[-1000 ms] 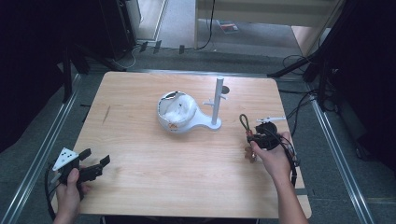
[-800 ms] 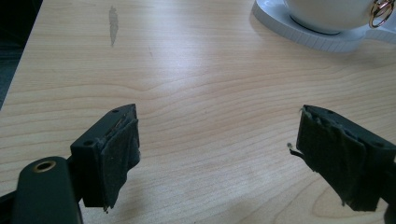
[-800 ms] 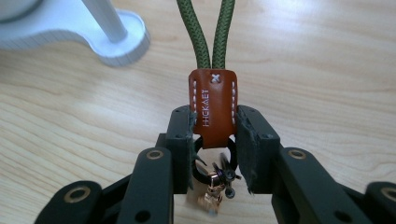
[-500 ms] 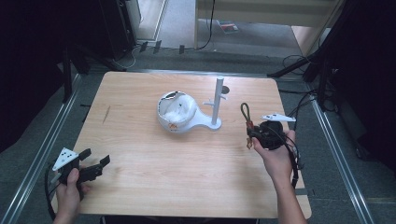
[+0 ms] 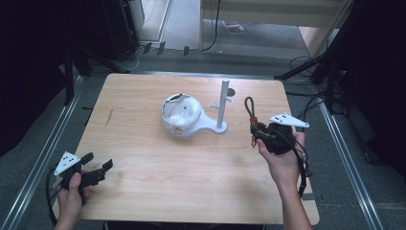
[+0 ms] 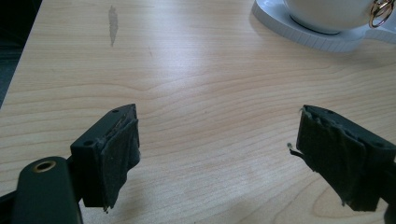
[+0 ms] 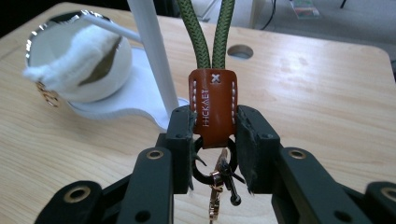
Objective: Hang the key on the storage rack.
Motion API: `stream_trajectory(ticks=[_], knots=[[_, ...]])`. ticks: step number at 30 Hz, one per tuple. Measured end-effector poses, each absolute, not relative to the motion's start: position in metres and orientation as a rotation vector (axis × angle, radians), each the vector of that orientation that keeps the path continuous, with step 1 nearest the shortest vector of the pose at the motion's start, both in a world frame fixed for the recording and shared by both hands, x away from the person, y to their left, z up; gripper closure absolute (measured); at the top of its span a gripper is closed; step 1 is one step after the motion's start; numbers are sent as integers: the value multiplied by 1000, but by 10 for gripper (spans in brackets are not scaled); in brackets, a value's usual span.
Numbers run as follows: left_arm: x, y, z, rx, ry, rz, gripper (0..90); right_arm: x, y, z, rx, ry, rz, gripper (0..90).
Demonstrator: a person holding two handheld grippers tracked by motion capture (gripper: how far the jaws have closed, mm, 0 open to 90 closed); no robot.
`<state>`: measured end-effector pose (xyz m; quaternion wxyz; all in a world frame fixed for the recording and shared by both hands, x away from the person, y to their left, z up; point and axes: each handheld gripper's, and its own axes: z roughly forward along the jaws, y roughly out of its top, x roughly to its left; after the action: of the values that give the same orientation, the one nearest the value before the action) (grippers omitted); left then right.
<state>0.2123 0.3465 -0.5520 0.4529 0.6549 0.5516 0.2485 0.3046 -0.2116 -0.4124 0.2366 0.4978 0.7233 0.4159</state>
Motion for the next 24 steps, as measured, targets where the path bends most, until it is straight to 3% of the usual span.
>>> stream_trajectory(ticks=[24], knots=[[213,346,-552,1628,1360,607,140,285,-178,-395,1247,1934,1298,688]])
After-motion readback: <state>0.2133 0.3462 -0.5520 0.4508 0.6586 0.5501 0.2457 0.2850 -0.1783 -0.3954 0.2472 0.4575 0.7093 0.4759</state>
